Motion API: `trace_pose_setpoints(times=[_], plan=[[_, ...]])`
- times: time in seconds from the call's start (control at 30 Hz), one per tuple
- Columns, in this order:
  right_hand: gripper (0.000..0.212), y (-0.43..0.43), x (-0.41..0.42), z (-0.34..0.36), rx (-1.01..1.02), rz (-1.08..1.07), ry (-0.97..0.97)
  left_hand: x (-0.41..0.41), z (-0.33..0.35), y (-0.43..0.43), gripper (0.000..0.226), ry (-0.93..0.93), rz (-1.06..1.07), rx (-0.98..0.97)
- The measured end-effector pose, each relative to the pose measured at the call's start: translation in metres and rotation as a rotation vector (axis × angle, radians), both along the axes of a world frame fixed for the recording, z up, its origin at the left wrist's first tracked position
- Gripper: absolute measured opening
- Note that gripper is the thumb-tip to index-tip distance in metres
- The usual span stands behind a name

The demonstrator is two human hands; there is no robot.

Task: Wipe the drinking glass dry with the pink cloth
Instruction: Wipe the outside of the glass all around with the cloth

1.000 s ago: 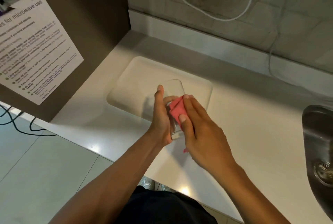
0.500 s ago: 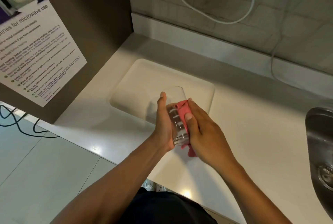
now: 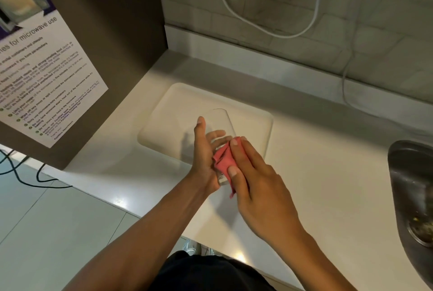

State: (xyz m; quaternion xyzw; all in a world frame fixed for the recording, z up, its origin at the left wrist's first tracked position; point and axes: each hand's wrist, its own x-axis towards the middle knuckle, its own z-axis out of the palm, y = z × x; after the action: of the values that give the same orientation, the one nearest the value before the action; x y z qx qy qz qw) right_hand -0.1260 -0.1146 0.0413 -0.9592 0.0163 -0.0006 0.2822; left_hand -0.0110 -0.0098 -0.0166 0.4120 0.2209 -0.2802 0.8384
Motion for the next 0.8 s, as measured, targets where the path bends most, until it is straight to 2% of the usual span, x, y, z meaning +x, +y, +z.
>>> trace_pose_setpoints(times=[0.07, 0.17, 0.3, 0.47, 0.63, 0.8], plan=[[0.052, -0.006, 0.001, -0.003, 0.07, -0.03, 0.021, -0.003, 0.002, -0.001, 0.085, 0.002, -0.017, 0.018], [0.055, -0.014, 0.017, -0.003, 0.222, -0.146, 0.098, -0.015, 0.006, -0.005, 0.102, -0.013, -0.089, 0.002], [0.052, -0.008, 0.013, -0.002, 0.156, -0.114, 0.009, -0.013, 0.015, -0.002, 0.098, -0.091, -0.066, 0.054], [0.056, -0.003, 0.011, -0.003, 0.112, -0.141, 0.005, -0.012, 0.016, -0.004, 0.093, -0.192, -0.01, 0.208], [0.052, 0.0, 0.008, -0.002, 0.021, -0.143, -0.055, -0.013, 0.017, -0.005, 0.079, -0.174, -0.023, 0.224], [0.056, -0.005, 0.025, -0.002, 0.184, -0.199, -0.016, -0.024, 0.016, -0.014, 0.068, -0.207, -0.112, 0.27]])
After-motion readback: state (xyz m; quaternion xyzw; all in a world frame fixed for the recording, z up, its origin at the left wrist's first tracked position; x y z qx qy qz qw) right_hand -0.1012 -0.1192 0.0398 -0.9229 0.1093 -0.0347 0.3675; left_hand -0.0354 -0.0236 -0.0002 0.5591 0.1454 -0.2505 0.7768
